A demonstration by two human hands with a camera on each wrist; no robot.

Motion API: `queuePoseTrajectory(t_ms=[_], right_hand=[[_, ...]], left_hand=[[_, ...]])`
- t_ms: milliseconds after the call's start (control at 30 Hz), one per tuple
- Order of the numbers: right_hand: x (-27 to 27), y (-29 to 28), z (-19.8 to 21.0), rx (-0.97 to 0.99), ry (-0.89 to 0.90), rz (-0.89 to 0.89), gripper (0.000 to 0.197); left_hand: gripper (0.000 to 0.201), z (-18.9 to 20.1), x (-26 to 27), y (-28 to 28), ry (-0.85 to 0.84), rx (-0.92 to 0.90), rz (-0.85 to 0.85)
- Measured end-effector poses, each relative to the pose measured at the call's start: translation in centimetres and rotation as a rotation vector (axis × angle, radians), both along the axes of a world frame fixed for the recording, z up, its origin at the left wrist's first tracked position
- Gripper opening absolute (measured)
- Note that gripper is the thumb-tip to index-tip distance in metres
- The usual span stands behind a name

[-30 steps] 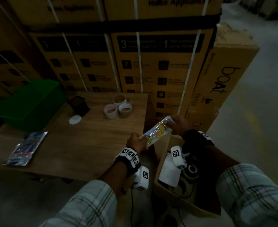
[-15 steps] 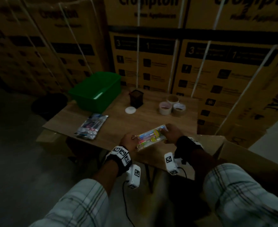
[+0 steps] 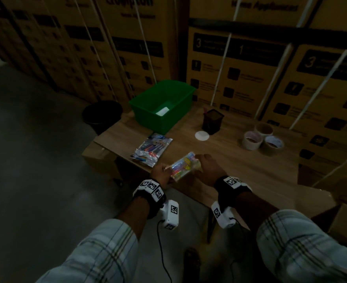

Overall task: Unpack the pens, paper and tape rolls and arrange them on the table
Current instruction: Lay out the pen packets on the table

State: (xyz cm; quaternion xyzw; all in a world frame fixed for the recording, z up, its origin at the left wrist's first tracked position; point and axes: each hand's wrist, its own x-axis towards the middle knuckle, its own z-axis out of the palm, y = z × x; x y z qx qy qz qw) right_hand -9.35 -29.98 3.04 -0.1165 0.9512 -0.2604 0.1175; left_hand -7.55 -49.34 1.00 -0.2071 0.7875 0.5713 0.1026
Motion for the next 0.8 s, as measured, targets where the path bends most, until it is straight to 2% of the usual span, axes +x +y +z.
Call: queuePoseTrajectory(t_ms=[133, 200, 267, 300, 400, 433, 533, 600, 667, 800], right_hand=[[-2.5, -2.9, 0.1, 0.04, 0.057, 0.223, 0.061], [-3.9, -3.9, 0.2, 0.072, 0.092, 0.28, 0.061], [-5.6, -4.5, 0.0, 0.13, 0.136, 0.325, 0.066], [-6.3, -4.8, -0.1, 0.158, 0.147, 0.337, 0.067], [-8.5, -6.0, -0.6, 0.186, 0.16, 0.363, 0.057], [-9.1, -6.5, -0.8, 0.184, 0.167, 0.362, 0.052], [-10.4, -7.6, -2.0, 0.18, 0.185, 0.348, 0.045], [-11.1, -7.9, -2.6, 0.173, 0.179, 0.341, 0.043], [-12.1, -8.1, -2.9, 0.153, 0.157, 0.321, 0.045], [-13.6, -8.7, -2.4, 0.144, 0.118, 0.3, 0.05]], left_hand=[[0.021, -0.3, -3.7, -0.8, -0.02, 0.137, 0.08], [0.029, -1.3, -6.3, -1.2, -0.012, 0.115, 0.044], [0.038, -4.6, -9.6, -2.1, -0.014, 0.051, -0.004], [0.039, -4.6, -10.3, -2.1, -0.017, 0.051, -0.021], [0.031, -2.4, -10.8, -1.7, -0.01, 0.054, -0.019], [0.027, -3.3, -11.6, -2.0, -0.006, 0.066, -0.012], [0.017, -1.3, -12.0, -1.8, -0.042, 0.002, -0.026], [0.014, 0.1, -12.8, -1.8, -0.042, -0.045, -0.089], [0.019, 1.1, -13.7, -2.1, -0.021, -0.113, -0.135], [0.011, 1.0, -15.5, -3.2, -0.034, -0.038, -0.205]])
